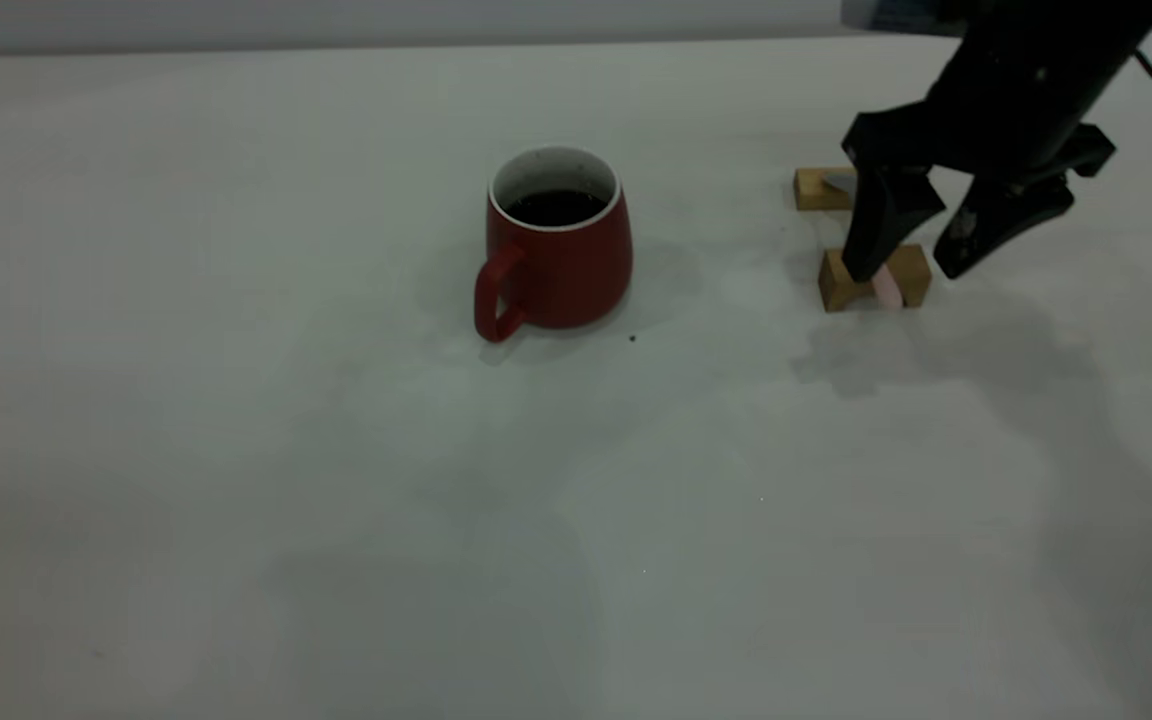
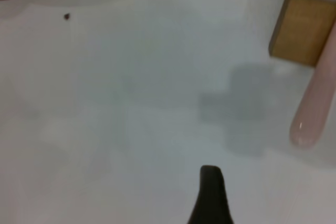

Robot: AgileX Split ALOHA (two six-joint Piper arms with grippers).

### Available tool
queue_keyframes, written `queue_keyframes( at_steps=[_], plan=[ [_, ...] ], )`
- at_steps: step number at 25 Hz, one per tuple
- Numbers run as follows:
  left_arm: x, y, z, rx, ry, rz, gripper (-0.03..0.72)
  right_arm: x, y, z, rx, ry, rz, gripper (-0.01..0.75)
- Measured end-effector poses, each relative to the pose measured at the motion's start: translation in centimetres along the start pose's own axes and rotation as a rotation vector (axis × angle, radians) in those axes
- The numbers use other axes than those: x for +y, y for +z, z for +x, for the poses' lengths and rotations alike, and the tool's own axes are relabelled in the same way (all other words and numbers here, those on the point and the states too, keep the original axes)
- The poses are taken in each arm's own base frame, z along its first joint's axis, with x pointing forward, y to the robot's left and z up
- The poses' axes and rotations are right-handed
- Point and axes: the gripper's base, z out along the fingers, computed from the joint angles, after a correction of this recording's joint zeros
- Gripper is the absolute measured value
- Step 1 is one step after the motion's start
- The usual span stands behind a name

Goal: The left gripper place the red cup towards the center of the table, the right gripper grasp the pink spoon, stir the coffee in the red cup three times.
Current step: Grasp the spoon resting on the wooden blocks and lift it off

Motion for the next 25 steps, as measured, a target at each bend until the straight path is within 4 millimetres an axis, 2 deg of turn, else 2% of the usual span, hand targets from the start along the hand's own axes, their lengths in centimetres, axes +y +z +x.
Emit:
queue_keyframes(
  at_steps=[10, 15, 19, 21, 25],
  plan=[
    [0.0, 0.0, 0.0, 0.000, 0.000, 0.000, 0.247, -1.1, 3.5, -1.0, 0.049, -0.036, 0.015, 0.652],
    [0.0, 0.0, 0.0, 0.000, 0.000, 0.000, 0.247, -1.5, 4.4, -0.9, 0.059, -0.050, 0.029, 0.608],
    [0.0, 0.0, 0.0, 0.000, 0.000, 0.000, 0.247, -1.7, 4.6, -1.0, 0.047, -0.058, 0.045, 0.484],
    [0.0, 0.0, 0.0, 0.000, 0.000, 0.000, 0.247, -1.7, 4.6, -1.0, 0.042, -0.065, 0.051, 0.394],
    [0.0, 0.0, 0.0, 0.000, 0.000, 0.000, 0.247, -1.8, 4.6, -1.1, 0.038, -0.068, 0.055, 0.162]
  ],
)
